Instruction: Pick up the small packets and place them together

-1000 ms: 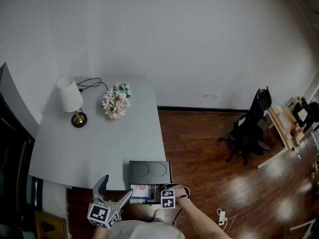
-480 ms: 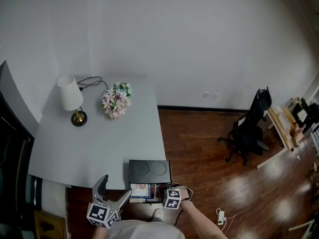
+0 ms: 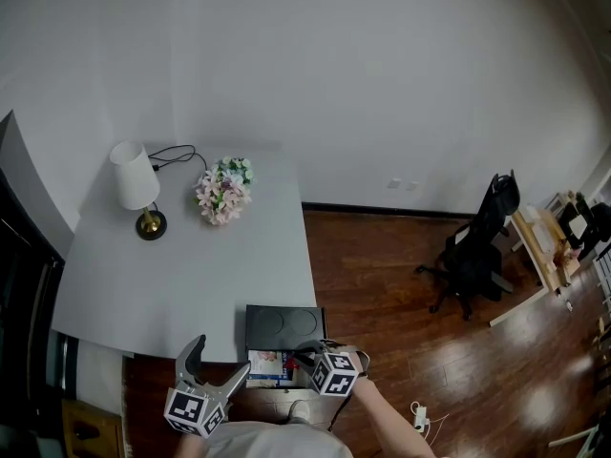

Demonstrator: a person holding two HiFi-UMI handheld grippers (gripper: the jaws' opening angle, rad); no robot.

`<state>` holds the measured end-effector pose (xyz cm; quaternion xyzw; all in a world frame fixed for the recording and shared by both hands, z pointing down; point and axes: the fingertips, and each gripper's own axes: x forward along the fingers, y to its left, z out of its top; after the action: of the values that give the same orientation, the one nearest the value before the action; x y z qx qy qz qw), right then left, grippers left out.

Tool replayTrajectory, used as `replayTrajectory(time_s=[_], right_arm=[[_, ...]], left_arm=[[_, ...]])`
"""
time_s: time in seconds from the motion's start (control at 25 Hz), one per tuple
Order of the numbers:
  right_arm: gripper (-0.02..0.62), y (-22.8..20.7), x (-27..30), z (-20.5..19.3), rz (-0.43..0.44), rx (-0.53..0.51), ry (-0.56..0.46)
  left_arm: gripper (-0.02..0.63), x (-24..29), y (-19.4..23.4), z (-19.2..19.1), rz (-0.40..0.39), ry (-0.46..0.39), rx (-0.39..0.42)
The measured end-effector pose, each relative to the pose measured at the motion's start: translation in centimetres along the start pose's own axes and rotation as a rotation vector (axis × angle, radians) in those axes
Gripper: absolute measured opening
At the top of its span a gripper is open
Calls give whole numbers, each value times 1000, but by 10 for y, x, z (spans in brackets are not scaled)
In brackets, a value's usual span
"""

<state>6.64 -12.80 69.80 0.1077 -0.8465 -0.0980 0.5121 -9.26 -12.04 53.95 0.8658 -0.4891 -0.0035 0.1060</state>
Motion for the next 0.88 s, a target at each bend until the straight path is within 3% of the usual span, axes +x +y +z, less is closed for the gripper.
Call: replayTrajectory(time_s=[0.2,0.36,0.48,0.56,0.76,0.88], right_arm=[[46,-46,33,56,93,-68,-30],[46,-59,80,59,171,-124,53],[52,-64,99,61,205,-108,85],[77,-70,110,62,183,-116,100],[91,-79,125,56,73,-249,138],[103,-81,124,61,30,-233,106]], left_arm=[[439,-10,4,4,29,-6,2],[439,-24,13,6,72,-17,-6],[434,-32,20,7,102,-24,-11],[432,-37,25,9,118,-32,-9],[427,-43,29,11,134,-46,-8],[426,-42,29,8,127,-42,-13]])
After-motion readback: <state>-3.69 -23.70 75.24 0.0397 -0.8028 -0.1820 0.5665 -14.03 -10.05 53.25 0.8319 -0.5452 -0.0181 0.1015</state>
